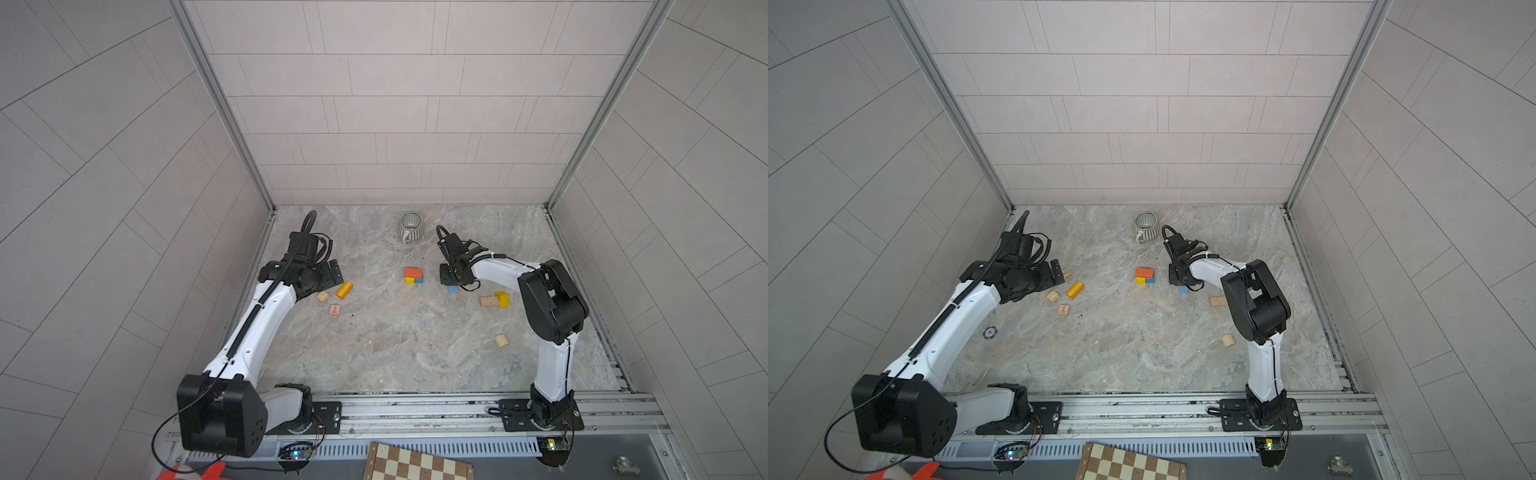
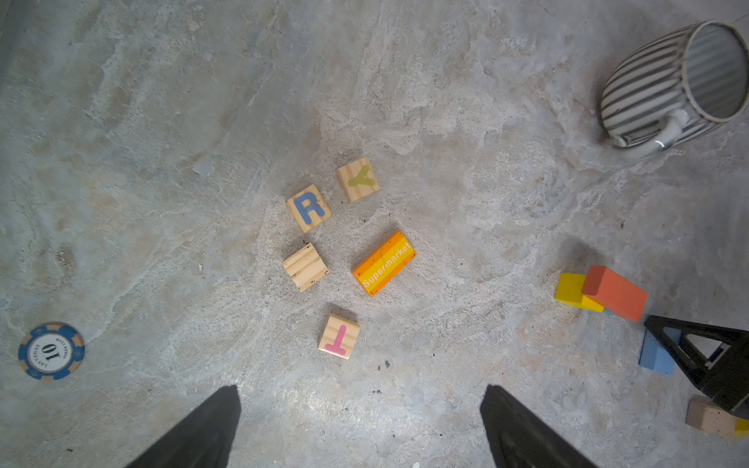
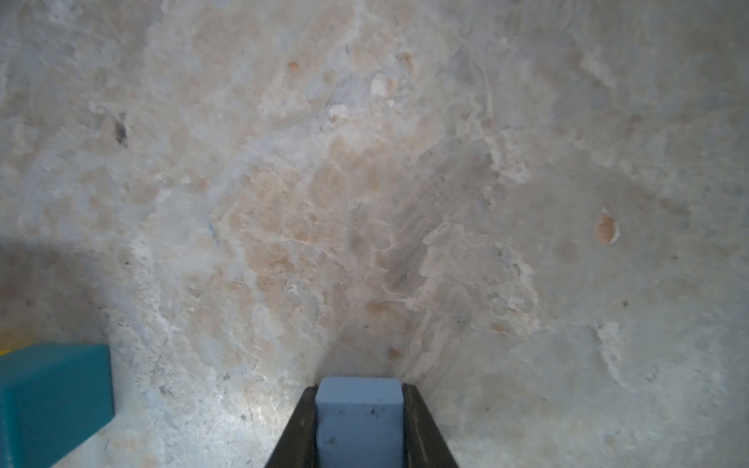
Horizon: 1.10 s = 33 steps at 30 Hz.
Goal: Build the wood block tower
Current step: 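Lower the right gripper and close it on the light-blue bar, then lift the light-blue bar with the right gripper and carry it over the red bar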
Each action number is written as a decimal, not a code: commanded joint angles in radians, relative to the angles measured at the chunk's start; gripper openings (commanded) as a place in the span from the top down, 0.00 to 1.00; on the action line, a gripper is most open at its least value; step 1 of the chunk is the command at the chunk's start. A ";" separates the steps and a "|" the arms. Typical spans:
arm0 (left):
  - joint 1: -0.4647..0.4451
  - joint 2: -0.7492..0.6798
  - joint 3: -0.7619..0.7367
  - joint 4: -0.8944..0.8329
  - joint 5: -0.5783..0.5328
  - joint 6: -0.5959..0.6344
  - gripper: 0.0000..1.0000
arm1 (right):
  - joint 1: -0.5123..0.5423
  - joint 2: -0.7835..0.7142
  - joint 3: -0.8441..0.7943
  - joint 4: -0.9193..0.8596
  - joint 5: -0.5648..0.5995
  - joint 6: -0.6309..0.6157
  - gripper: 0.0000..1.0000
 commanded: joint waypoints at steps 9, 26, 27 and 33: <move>0.008 -0.001 -0.014 0.000 0.018 -0.007 0.00 | 0.012 -0.005 0.177 -0.169 -0.005 -0.018 0.75; 0.008 -0.056 -0.038 0.013 0.037 -0.020 0.00 | 0.105 0.000 0.313 -0.194 0.048 0.112 0.74; 0.008 -0.058 -0.038 0.014 0.041 -0.021 0.00 | 0.113 0.006 0.322 -0.194 0.053 0.116 0.74; 0.008 -0.068 -0.049 0.023 0.056 -0.030 0.00 | 0.148 0.062 0.384 -0.203 0.054 0.139 0.74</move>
